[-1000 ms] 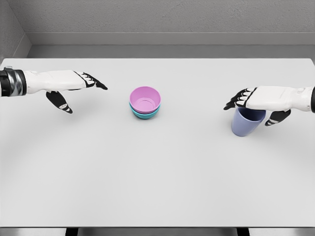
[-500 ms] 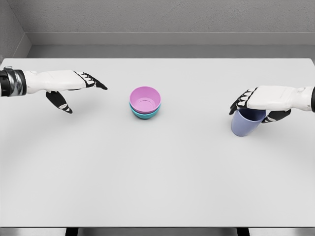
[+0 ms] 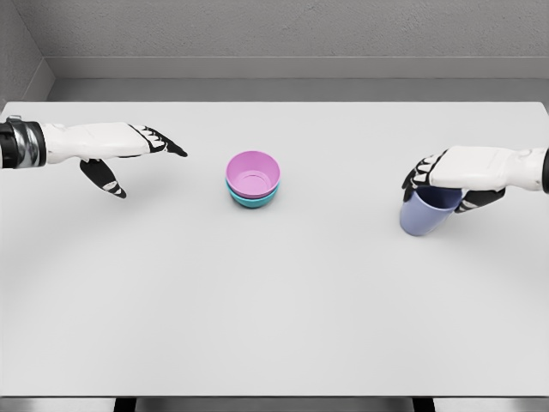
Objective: Stacking bowl and cup with both arms
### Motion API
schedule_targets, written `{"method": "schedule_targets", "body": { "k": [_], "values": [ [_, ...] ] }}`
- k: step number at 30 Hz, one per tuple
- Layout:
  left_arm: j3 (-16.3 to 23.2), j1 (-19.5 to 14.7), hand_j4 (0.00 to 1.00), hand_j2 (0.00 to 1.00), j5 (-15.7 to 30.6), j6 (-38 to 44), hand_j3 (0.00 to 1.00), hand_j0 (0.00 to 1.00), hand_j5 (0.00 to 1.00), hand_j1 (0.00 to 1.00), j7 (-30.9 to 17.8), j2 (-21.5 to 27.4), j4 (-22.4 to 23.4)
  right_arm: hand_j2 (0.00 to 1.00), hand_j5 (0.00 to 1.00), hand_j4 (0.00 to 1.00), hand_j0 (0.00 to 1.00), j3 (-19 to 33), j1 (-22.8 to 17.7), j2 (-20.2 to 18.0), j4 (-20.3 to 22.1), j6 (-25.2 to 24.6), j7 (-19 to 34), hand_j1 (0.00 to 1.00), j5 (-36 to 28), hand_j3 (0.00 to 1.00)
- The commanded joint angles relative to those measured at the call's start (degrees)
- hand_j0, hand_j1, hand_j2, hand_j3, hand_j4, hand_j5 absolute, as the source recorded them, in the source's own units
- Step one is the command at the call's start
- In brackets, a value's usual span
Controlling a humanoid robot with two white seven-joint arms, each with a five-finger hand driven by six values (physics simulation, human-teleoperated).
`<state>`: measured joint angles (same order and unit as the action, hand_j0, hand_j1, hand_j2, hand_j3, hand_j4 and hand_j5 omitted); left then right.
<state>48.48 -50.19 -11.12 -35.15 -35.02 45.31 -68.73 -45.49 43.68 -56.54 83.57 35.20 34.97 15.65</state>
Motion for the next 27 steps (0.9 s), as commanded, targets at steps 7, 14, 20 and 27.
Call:
{"method": "schedule_targets", "body": {
  "k": [7,14,20,27],
  "values": [
    [-0.1,0.0,1.0,1.0,0.3,0.1,1.0,1.0,1.0,1.0,0.0,0.0,0.0,0.6,0.6,0.6,0.6,0.3,1.2,1.4,0.0,-0.2,0.0,0.6,-0.7,0.6],
    [-0.1,0.0,1.0,1.0,0.4,0.1,1.0,1.0,1.0,1.0,0.0,0.0,0.0,0.62,0.62,0.62,0.62,0.8,3.0,3.8,-0.1,-0.2,0.0,0.62,-1.5,0.62],
    [-0.1,0.0,1.0,1.0,0.4,0.1,1.0,1.0,1.0,1.0,0.0,0.1,0.0,0.61,0.61,0.61,0.61,0.8,5.4,6.7,0.0,-0.2,0.0,0.61,-1.5,0.61],
    [-0.1,0.0,1.0,1.0,0.4,0.1,1.0,1.0,1.0,1.0,0.0,0.1,0.0,0.62,0.62,0.62,0.62,0.8,7.6,10.4,0.0,-0.2,0.0,0.62,-1.5,0.62]
  ]
}}
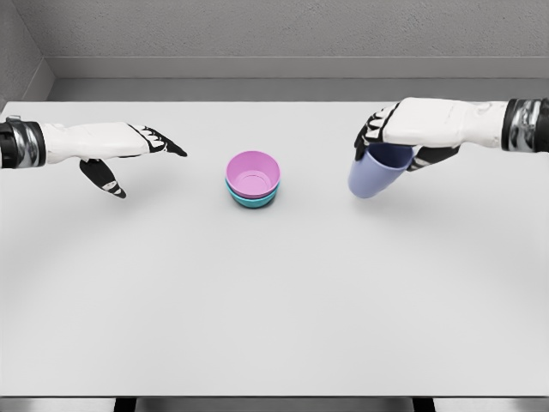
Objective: Stacking bowl and cup with both arms
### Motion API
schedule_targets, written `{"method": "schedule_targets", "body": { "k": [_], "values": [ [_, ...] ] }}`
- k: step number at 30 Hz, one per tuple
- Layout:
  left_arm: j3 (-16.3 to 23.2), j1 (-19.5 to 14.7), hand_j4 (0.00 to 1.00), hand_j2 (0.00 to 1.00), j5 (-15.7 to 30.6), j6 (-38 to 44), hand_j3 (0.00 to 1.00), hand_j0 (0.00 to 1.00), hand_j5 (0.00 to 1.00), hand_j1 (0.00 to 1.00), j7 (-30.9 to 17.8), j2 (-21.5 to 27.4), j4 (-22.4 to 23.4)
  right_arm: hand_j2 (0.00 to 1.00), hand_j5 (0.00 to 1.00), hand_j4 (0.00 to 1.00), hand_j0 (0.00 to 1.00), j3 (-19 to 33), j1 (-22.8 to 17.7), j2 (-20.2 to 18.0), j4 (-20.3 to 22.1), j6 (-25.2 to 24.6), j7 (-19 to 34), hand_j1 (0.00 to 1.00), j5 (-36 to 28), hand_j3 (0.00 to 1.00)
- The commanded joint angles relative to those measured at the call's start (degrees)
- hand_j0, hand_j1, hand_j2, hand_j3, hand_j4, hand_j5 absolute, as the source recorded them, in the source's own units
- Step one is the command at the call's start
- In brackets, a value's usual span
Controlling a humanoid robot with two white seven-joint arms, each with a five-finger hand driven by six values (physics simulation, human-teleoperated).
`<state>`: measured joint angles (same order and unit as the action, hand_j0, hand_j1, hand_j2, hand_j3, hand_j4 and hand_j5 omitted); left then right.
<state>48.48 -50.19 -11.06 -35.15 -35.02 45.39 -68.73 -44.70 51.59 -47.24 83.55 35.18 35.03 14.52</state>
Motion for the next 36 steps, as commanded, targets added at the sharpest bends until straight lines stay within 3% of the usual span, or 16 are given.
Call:
{"method": "schedule_targets", "body": {
  "k": [1,20,26,36],
  "values": [
    [-0.1,0.0,1.0,1.0,0.3,0.1,1.0,1.0,1.0,1.0,0.0,0.0,0.0,0.62,0.62,0.62,0.62,0.0,0.0,1.8,0.0,-0.2,0.0,0.62,-0.4,0.62],
    [-0.1,0.0,1.0,1.0,0.3,0.1,1.0,1.0,1.0,1.0,0.0,0.0,0.0,0.63,0.63,0.63,0.63,-0.2,5.1,12.2,-0.1,-0.2,0.0,0.63,-0.4,0.63],
    [-0.1,0.0,1.0,1.0,0.3,0.1,1.0,1.0,1.0,1.0,0.0,0.0,0.0,0.63,0.63,0.63,0.63,-0.4,7.3,15.6,-2.5,-0.2,0.0,0.63,-0.3,0.63],
    [-0.1,0.0,1.0,1.0,0.3,0.1,1.0,1.0,1.0,1.0,0.0,0.0,-0.1,0.63,0.63,0.63,0.63,-1.4,7.6,17.6,-2.7,-0.2,0.0,0.63,-0.2,0.63]
  ]
}}
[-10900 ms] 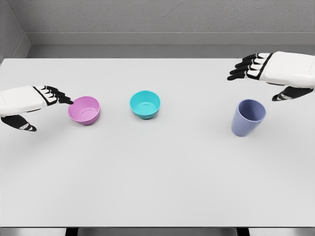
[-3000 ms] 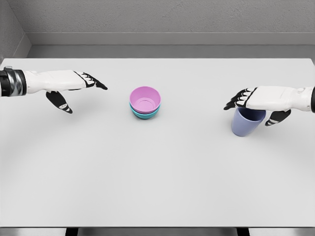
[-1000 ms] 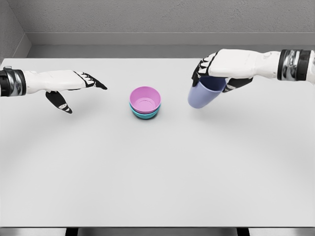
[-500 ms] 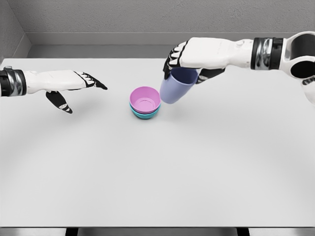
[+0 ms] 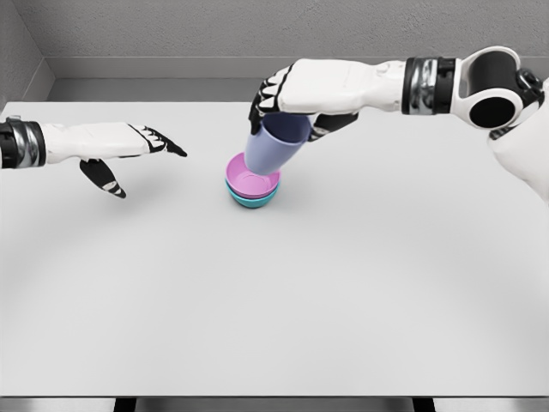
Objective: Stacking bowl and cup with both arms
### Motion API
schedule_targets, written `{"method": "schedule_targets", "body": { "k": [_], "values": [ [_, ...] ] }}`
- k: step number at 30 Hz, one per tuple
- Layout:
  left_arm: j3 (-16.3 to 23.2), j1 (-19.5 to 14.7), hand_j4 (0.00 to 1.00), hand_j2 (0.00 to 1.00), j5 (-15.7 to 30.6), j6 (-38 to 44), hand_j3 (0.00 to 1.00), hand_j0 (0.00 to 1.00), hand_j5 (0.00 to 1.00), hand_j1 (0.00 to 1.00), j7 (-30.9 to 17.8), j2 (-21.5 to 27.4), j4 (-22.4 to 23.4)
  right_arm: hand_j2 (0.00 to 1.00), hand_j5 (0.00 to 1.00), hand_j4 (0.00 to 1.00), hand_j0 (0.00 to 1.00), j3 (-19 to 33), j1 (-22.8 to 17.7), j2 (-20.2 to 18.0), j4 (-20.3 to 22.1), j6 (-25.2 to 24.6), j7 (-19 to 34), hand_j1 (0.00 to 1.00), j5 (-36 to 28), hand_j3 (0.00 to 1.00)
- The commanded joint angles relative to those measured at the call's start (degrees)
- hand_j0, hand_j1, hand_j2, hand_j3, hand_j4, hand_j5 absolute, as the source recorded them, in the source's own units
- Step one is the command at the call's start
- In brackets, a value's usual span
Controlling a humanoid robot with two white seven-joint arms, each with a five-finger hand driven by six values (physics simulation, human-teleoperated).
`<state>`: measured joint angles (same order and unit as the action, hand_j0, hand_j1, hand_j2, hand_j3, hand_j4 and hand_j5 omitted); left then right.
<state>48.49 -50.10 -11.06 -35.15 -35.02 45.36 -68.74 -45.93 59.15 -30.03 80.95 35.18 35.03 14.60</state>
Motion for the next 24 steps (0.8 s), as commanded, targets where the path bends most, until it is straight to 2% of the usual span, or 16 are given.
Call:
{"method": "schedule_targets", "body": {
  "k": [1,10,14,24],
  "values": [
    [-0.1,0.1,1.0,1.0,0.3,0.1,1.0,1.0,1.0,1.0,0.0,0.1,0.0,0.63,0.63,0.63,0.63,-0.6,0.0,0.8,-0.4,-0.2,0.0,0.63,-0.3,0.63],
    [-0.1,0.4,1.0,1.0,0.3,0.1,1.0,1.0,1.0,1.0,0.0,0.0,-0.1,0.63,0.63,0.63,0.63,-1.4,0.1,2.9,-4.1,-0.2,0.0,0.63,0.3,0.63],
    [-0.1,0.4,1.0,1.0,0.3,0.1,1.0,1.0,1.0,1.0,0.0,0.0,-0.1,0.63,0.63,0.63,0.63,-1.9,0.4,4.5,-7.5,-0.2,0.0,0.63,0.4,0.63],
    [-0.1,0.6,1.0,1.0,0.3,0.1,1.0,1.0,1.0,1.0,0.0,0.0,-0.1,0.63,0.63,0.63,0.63,-3.1,0.4,5.2,-9.8,-0.2,0.0,0.63,0.5,0.63]
  ]
}}
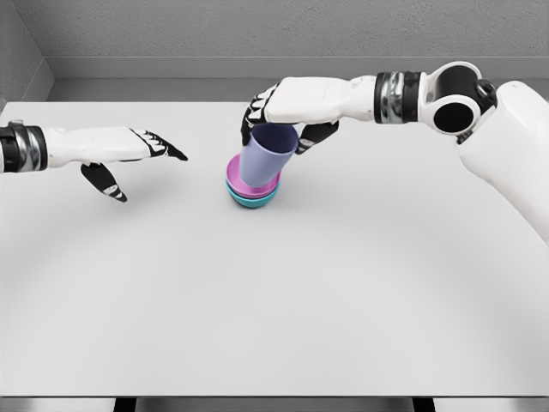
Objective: Stacking bowl and cup with both arms
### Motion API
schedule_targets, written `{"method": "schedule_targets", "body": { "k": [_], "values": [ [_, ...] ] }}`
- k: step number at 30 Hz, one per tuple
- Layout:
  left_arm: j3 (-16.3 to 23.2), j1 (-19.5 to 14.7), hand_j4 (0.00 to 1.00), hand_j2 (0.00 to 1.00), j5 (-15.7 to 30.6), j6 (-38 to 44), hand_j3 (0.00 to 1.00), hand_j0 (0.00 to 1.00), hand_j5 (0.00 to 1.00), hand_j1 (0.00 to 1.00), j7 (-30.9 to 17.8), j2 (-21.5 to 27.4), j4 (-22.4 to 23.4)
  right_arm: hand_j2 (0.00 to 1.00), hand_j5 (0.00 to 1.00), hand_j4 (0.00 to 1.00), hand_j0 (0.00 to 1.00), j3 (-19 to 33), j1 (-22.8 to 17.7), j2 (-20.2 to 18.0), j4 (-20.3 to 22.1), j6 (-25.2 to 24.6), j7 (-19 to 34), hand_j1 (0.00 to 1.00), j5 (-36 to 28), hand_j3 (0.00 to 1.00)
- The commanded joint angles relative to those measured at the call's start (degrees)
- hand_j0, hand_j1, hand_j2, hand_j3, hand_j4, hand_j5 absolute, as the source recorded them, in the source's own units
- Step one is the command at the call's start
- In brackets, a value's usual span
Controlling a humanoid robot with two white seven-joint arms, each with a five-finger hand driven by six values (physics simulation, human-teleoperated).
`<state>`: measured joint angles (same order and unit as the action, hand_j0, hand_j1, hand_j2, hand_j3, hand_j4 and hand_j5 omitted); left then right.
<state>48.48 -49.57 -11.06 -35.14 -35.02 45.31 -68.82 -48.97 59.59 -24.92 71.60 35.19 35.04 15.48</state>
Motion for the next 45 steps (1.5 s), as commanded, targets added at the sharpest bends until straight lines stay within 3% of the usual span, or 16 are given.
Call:
{"method": "schedule_targets", "body": {
  "k": [1,26,45],
  "values": [
    [-0.1,0.1,1.0,1.0,0.3,0.1,1.0,1.0,1.0,1.0,0.0,0.0,0.0,0.63,0.63,0.63,0.63,0.0,0.0,0.0,-0.8,-0.2,0.0,0.63,-0.4,0.63],
    [-0.1,0.2,1.0,1.0,0.3,0.1,1.0,1.0,1.0,1.0,0.0,-0.1,-0.1,0.63,0.63,0.63,0.63,-0.9,0.7,3.7,-6.6,-0.2,0.0,0.63,1.6,0.63],
    [-0.1,0.2,1.0,1.0,0.3,0.1,1.0,1.0,1.0,1.0,0.0,-0.1,-0.1,0.63,0.63,0.63,0.63,-0.9,0.8,4.6,-7.4,-0.2,0.0,0.63,2.4,0.63]
  ]
}}
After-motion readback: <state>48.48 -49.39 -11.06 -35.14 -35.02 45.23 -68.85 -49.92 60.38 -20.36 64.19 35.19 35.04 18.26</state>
